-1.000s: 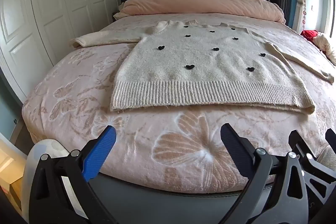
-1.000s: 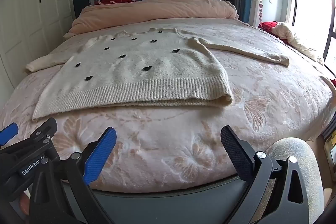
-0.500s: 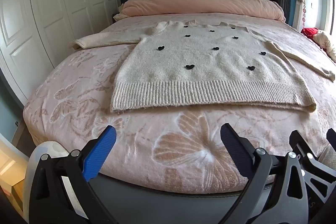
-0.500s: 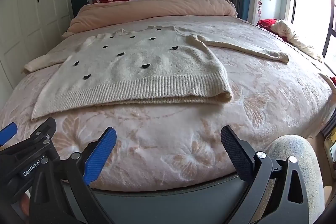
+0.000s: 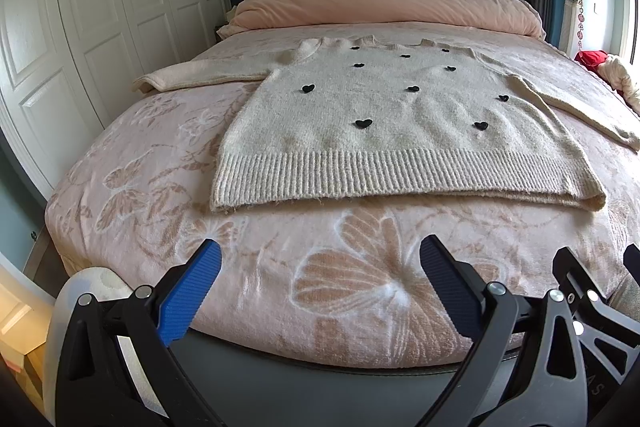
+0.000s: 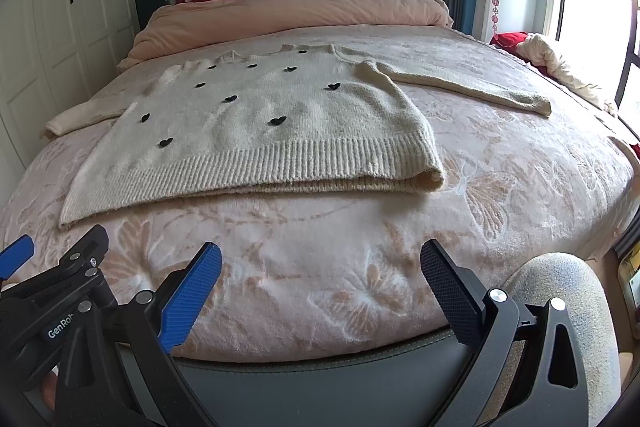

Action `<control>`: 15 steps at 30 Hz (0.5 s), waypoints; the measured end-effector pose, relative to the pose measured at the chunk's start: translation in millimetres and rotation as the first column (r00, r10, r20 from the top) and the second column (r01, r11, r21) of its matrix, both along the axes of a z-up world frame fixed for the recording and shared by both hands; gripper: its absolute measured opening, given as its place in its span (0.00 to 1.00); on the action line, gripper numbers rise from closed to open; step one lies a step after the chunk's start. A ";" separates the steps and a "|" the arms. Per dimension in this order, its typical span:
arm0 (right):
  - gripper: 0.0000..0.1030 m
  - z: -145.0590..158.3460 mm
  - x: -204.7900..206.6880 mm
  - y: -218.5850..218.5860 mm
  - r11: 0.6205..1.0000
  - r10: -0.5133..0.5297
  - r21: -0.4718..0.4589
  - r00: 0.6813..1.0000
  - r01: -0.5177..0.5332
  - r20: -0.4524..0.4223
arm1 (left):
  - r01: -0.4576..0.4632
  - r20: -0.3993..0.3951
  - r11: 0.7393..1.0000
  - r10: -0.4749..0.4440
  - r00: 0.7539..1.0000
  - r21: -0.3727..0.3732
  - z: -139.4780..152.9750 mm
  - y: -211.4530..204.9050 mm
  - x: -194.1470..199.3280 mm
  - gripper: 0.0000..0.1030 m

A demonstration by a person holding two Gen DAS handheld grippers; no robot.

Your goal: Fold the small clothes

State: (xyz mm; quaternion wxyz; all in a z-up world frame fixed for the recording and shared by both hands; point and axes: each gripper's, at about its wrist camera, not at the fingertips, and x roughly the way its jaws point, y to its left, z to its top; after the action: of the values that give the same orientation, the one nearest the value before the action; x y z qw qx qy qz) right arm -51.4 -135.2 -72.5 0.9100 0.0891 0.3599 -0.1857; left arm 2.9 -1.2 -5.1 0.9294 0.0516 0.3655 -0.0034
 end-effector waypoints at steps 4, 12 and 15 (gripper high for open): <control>0.95 -0.5 0.1 0.4 1.000 0.000 -0.001 1.000 0.000 -0.003 | 0.000 -0.001 1.000 0.000 1.000 0.002 -0.5 0.6 -0.2 0.94; 0.95 -2.3 0.0 0.7 1.000 0.001 0.001 1.000 -0.001 -0.006 | -0.001 -0.003 1.000 0.001 1.000 0.004 -2.6 3.0 0.5 0.94; 0.95 -3.4 -0.8 0.8 1.000 0.000 0.000 1.000 0.000 -0.006 | -0.002 -0.003 1.000 0.002 1.000 0.003 -3.0 3.7 0.6 0.94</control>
State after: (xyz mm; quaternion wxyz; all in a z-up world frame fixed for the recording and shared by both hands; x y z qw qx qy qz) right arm -52.2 -134.4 -75.8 0.9089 0.0886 0.3624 -0.1862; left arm 3.5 2.5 -8.1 0.9288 0.0525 0.3669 -0.0020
